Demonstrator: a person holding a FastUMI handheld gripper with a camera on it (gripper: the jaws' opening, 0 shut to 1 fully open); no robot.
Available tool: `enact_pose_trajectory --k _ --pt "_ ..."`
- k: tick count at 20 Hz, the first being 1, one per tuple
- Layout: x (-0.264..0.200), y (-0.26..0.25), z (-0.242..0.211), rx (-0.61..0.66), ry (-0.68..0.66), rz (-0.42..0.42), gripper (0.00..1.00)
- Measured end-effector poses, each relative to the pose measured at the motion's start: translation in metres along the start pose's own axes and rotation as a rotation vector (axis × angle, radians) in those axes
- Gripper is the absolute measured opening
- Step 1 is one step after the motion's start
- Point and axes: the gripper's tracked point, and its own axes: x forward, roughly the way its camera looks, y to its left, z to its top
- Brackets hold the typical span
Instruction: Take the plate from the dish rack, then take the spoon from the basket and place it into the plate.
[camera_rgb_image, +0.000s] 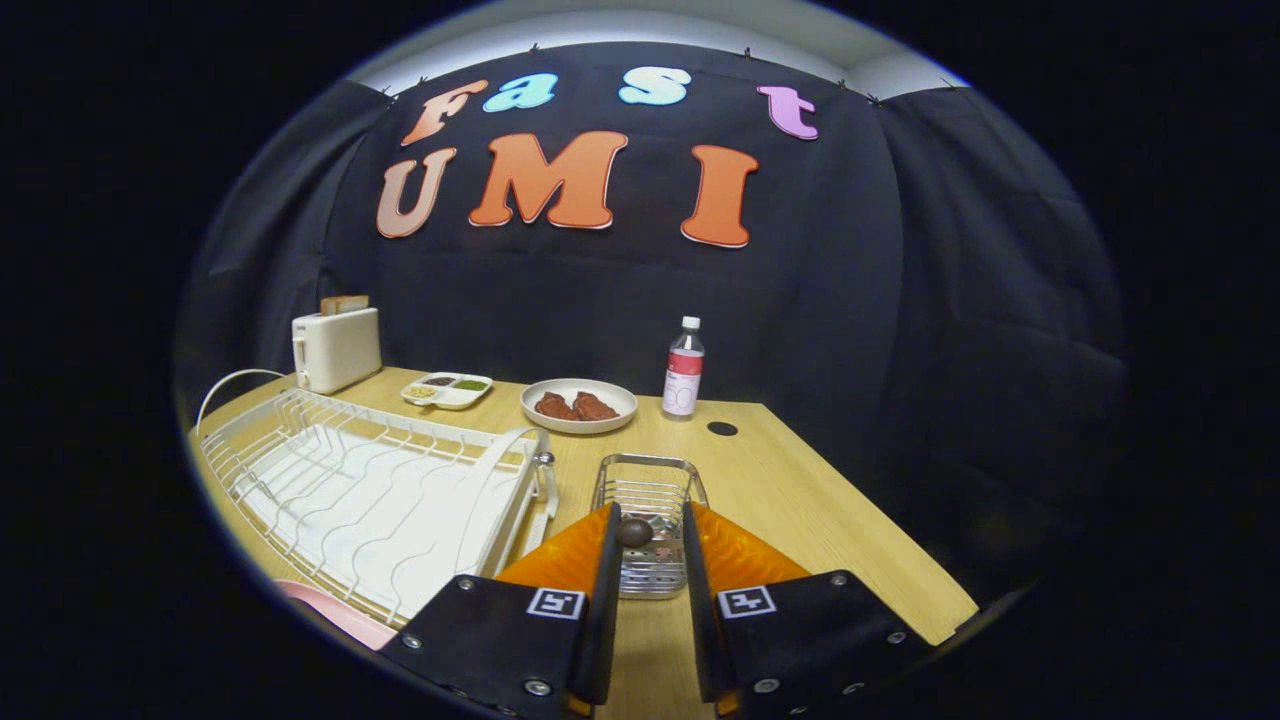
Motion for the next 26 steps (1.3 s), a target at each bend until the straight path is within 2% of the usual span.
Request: enact_pose_trajectory --k 1,2,5,10,14,17,20,26 --pt "0.004 0.001 -0.005 0.001 0.018 -0.002 0.30" --pt "0.006 0.000 -0.008 0.007 0.028 -0.009 0.21" --pt "0.005 0.008 0.000 0.055 0.005 0.032 0.15" --pt "0.005 0.005 0.019 0.123 -0.048 0.041 0.07" --pt "0.004 -0.001 0.039 0.169 -0.079 0.033 0.06" --pt "0.000 -0.013 0.065 0.162 -0.124 -0.003 0.06" --pt "-0.017 -0.014 0.090 0.156 -0.182 -0.003 0.06" --pt "-0.076 0.008 0.116 0.132 -0.257 0.094 0.05"
